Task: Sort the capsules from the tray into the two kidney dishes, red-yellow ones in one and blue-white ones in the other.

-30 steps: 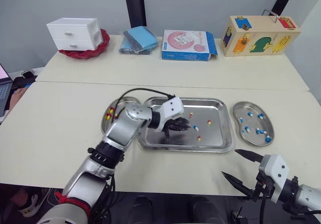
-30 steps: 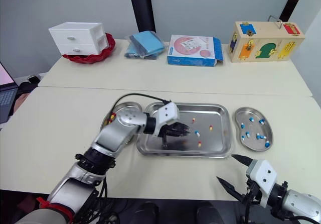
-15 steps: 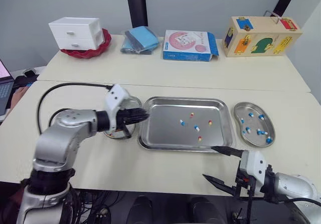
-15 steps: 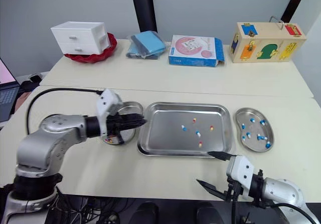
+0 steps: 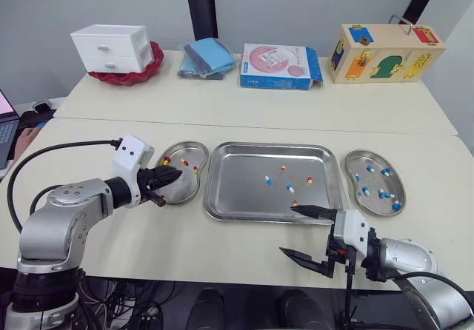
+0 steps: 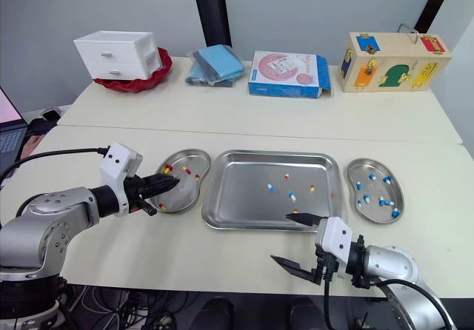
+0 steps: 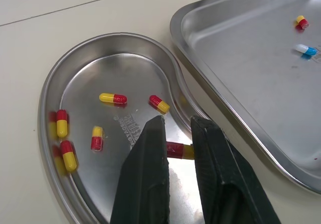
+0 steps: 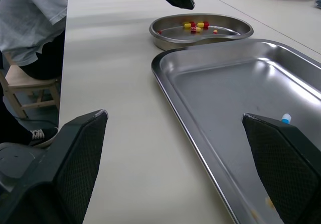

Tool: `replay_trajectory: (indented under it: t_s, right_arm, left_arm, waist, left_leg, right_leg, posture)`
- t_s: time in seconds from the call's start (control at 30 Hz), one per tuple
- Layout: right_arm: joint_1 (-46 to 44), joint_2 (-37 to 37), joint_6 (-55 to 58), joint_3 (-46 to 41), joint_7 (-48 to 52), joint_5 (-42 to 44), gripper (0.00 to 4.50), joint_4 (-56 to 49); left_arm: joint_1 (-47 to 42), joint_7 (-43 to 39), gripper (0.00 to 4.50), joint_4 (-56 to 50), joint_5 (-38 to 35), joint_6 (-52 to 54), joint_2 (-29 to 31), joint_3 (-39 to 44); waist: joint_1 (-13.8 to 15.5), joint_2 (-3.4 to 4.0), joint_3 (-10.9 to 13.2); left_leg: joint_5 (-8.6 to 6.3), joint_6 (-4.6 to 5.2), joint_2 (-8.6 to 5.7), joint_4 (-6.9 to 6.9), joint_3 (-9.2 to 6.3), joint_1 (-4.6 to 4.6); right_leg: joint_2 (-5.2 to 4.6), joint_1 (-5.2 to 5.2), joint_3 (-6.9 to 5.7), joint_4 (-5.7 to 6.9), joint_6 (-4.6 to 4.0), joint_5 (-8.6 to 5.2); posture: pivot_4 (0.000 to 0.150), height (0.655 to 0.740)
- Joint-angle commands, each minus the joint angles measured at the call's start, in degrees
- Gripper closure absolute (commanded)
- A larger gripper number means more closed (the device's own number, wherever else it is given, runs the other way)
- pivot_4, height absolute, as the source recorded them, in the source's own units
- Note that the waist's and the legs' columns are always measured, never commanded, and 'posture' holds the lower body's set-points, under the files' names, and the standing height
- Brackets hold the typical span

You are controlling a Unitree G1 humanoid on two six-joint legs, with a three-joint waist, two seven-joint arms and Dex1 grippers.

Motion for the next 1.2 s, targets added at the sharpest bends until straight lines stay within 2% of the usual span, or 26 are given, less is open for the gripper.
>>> replay_trajectory:
  t_s: [0.03, 0.27, 0.33, 0.47, 0.7, 1.2]
  right_arm:
    - [-1.7, 1.0, 0.0, -0.1, -1.0, 0.9, 0.0, -1.0]
    - [-3.5, 1.9, -0.5, 0.4, -1.2, 0.5, 0.0, -0.3]
    - [-3.8, 2.1, -0.5, 0.8, -1.2, 0.4, 0.0, -0.2]
    - [-3.7, 2.1, -0.8, 1.6, -1.1, 0.2, 0.0, -0.5]
    - [-3.6, 2.6, -1.5, 2.2, -1.4, -0.1, 0.0, 0.1]
    - [-3.0, 2.7, -2.6, 2.5, -1.5, -0.3, 0.0, 0.6]
  left_arm:
    - [-0.9, 2.6, 4.11, 2.1, 0.5, -4.1, -0.7, 2.8]
    - [-0.5, 3.3, 4.11, 4.0, 0.1, -6.8, -0.2, 1.9]
    - [-0.6, 3.5, 3.4, 4.5, -0.1, -7.3, -0.4, 2.0]
    - [-1.0, 3.6, 2.28, 5.0, -0.6, -7.9, -0.3, 2.2]
    - [-1.9, 3.4, 0.07, 4.6, -1.0, -8.7, 0.3, 2.0]
    - [-3.1, 2.8, 0.03, 4.1, -1.9, -8.4, 1.8, 1.6]
  waist:
    - [0.0, 0.0, 0.0]
    - [0.0, -0.01, 0.0]
    - [-0.1, -0.01, 0.0]
    - [-0.1, -0.01, 0.0]
    - [-0.1, -0.01, 0.0]
    - [-0.1, -0.01, 0.0]
  left_leg:
    - [0.0, 0.0, 0.0, 0.0, 0.0, 0.01]
    - [0.0, 0.0, 0.0, 0.0, 0.01, -0.02]
    - [0.0, 0.0, 0.0, 0.0, 0.01, 0.0]
    - [0.0, 0.0, 0.0, 0.0, 0.01, -0.01]
    - [0.0, 0.0, 0.0, 0.0, 0.01, -0.01]
    - [0.0, 0.0, 0.0, 0.0, 0.01, -0.01]
  right_leg:
    - [0.0, 0.0, 0.0, 0.02, 0.0, 0.0]
    - [0.0, -0.03, 0.0, 0.02, 0.0, 0.0]
    - [0.0, -0.03, 0.0, 0.04, 0.0, 0.0]
    - [0.0, -0.03, 0.0, 0.04, 0.0, 0.0]
    - [0.0, -0.03, 0.0, 0.04, 0.0, 0.0]
    - [0.01, -0.04, 0.0, 0.04, 0.0, 0.0]
  posture:
    - [0.15, 0.74]
    - [0.15, 0.74]
    - [0.15, 0.74]
    - [0.15, 0.74]
    - [0.15, 0.74]
    - [0.15, 0.74]
